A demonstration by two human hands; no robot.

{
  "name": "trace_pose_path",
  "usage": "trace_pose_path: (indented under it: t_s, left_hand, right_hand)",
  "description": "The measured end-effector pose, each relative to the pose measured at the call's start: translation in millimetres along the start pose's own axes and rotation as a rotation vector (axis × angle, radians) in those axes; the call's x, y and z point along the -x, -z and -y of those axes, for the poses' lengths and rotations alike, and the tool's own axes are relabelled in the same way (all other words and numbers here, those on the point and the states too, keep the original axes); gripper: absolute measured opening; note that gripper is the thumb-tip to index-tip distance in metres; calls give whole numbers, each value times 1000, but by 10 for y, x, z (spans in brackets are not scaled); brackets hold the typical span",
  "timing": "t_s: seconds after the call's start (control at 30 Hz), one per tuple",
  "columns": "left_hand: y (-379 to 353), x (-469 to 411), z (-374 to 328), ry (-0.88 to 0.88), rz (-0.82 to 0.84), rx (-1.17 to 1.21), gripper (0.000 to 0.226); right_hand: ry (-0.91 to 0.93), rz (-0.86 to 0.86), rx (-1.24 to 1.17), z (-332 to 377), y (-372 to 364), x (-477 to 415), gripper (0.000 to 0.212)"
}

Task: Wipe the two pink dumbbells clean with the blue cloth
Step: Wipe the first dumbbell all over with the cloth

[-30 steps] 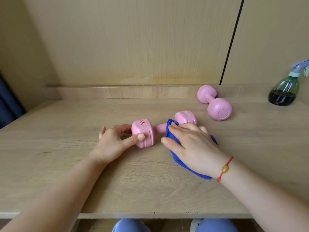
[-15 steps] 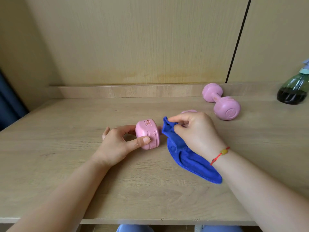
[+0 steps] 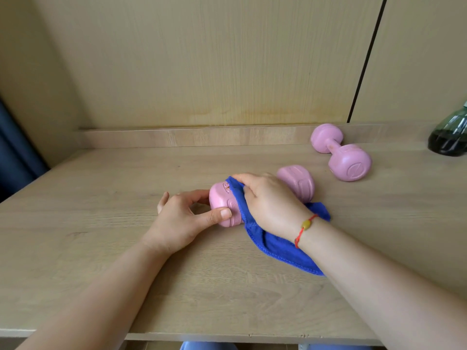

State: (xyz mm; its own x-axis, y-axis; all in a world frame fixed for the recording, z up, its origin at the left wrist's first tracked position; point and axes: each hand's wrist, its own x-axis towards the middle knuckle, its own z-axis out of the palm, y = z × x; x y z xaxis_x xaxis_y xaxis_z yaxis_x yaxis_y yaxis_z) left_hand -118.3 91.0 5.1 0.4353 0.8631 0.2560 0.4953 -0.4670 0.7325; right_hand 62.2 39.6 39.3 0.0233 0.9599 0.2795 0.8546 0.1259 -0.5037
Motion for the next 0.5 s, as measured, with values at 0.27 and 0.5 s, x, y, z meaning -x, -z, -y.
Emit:
trace_pose_path:
  t_s: [0.27, 0.5]
  left_hand:
    - [-2, 1, -16, -2, 16, 0, 43]
    - [-8, -5, 16, 3, 3, -2, 48]
  right_hand:
    - [207, -133, 126, -89, -23, 330, 46]
    - [276, -162, 274, -208, -161, 458, 61]
